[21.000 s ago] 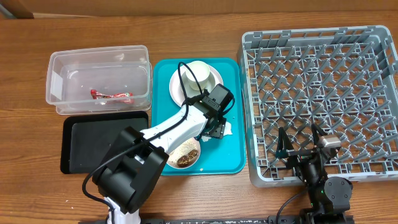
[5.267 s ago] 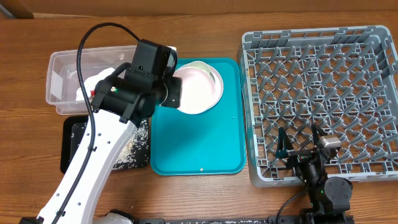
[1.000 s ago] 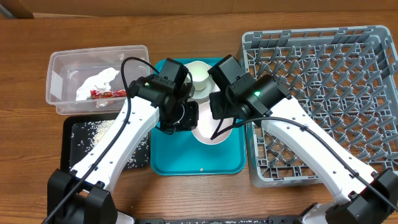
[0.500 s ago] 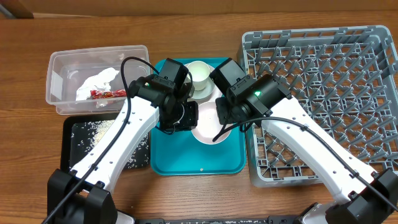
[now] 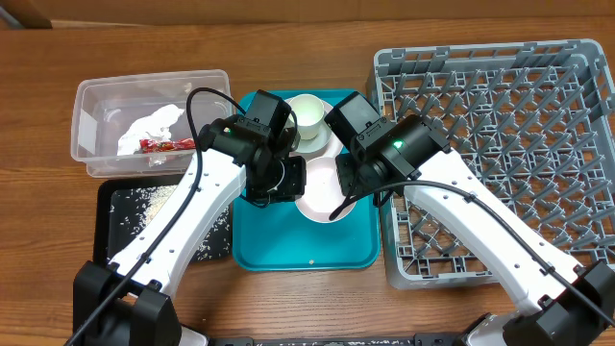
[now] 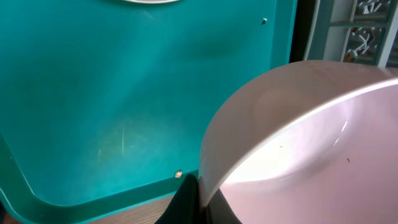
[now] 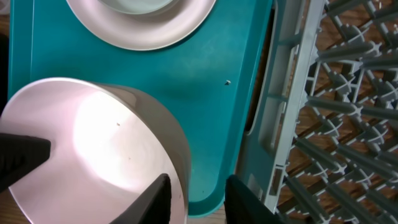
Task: Sort waste into correct bins and load items into the dishwasher
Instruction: 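Grasp the pink plate rim with the right gripper beside the left gripper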
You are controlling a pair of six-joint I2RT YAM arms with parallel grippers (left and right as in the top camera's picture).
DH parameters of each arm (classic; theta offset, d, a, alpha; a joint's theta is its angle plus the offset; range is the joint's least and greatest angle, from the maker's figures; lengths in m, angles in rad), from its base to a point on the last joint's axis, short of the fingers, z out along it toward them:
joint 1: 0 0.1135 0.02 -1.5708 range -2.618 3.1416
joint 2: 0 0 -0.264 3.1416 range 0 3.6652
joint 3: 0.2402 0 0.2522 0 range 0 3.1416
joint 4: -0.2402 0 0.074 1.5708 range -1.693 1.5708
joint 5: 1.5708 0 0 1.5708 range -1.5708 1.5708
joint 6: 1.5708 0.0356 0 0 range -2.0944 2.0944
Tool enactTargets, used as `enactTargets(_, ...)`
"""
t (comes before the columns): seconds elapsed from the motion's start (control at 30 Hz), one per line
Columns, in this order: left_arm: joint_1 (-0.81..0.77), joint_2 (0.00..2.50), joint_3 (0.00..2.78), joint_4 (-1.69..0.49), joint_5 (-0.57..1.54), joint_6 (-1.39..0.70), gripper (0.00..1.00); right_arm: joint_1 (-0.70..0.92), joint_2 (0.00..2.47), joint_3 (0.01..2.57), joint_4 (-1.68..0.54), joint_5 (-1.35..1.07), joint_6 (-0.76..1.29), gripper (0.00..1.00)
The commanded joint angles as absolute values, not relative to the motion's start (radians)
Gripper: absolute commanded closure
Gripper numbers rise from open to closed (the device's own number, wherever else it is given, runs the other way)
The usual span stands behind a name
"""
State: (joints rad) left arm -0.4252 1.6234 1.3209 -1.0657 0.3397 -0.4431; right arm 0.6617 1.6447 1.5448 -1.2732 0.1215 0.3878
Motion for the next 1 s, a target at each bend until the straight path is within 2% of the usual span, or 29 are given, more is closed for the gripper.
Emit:
enactTargets(0.0, -0.429, 1.601, 1.327, -1.061, 0.371, -0.450, 0.96, 0.662, 1.646, 1.570, -1.270, 0.130, 0.387, 0.70)
enactTargets(0.27, -0.429, 1.601, 1.327, -1.041, 0.420, -0.450, 0.96, 0.662, 1.646, 1.570, -1.282, 0.111, 0.390, 0.71)
enactTargets(0.47, -0.429, 1.601, 1.327, -1.041, 0.440, -0.450, 0.96, 0.662, 1.646, 1.570, -1.288, 0.111, 0.390, 0.78)
enactTargets(0.67, -0.429, 1.601, 1.327, -1.042, 0.466, -0.450, 0.96, 0.662, 1.646, 1.570, -1.309, 0.111, 0.390, 0.80)
enactTargets(0.97, -0.429, 1.601, 1.327, -1.039, 0.464, -0.450, 0.96, 0.662, 1.646, 1.570, -1.311, 0.111, 0.390, 0.87)
